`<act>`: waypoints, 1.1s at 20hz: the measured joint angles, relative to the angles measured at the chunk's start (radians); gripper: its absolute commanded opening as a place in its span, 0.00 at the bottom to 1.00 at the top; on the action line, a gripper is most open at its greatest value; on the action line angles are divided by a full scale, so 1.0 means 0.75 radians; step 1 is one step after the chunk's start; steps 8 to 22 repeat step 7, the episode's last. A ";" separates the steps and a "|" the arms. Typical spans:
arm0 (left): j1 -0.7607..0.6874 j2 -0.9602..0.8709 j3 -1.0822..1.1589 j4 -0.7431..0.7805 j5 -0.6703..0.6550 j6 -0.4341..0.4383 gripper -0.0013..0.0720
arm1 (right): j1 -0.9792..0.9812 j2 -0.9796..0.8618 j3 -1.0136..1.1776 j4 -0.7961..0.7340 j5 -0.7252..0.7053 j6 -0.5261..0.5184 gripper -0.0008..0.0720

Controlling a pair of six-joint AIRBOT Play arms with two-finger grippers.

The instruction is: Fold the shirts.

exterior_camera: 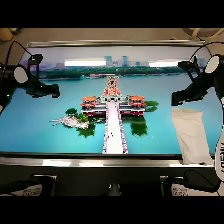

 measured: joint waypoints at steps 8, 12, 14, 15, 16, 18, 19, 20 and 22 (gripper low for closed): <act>-0.002 -0.003 -0.008 0.000 0.012 -0.001 0.96 | 0.006 -0.006 0.000 -0.012 0.024 0.000 0.97; -0.002 -0.003 -0.008 0.000 0.012 -0.001 0.96 | 0.006 -0.006 0.000 -0.012 0.024 0.000 0.97; -0.002 -0.003 -0.008 0.000 0.012 -0.001 0.96 | 0.006 -0.006 0.000 -0.012 0.024 0.000 0.97; -0.002 -0.003 -0.008 0.000 0.012 -0.001 0.96 | 0.006 -0.006 0.000 -0.012 0.024 0.000 0.97; -0.002 -0.003 -0.008 0.000 0.012 -0.001 0.96 | 0.006 -0.006 0.000 -0.012 0.024 0.000 0.97; -0.002 -0.003 -0.008 0.000 0.012 -0.001 0.96 | 0.006 -0.006 0.000 -0.012 0.024 0.000 0.97; -0.002 -0.003 -0.008 0.000 0.012 -0.001 0.96 | 0.006 -0.006 0.000 -0.012 0.024 0.000 0.97; -0.002 -0.003 -0.008 0.000 0.012 -0.001 0.96 | 0.006 -0.006 0.000 -0.012 0.024 0.000 0.97; -0.002 -0.003 -0.008 0.000 0.012 -0.001 0.96 | 0.006 -0.006 0.000 -0.012 0.024 0.000 0.97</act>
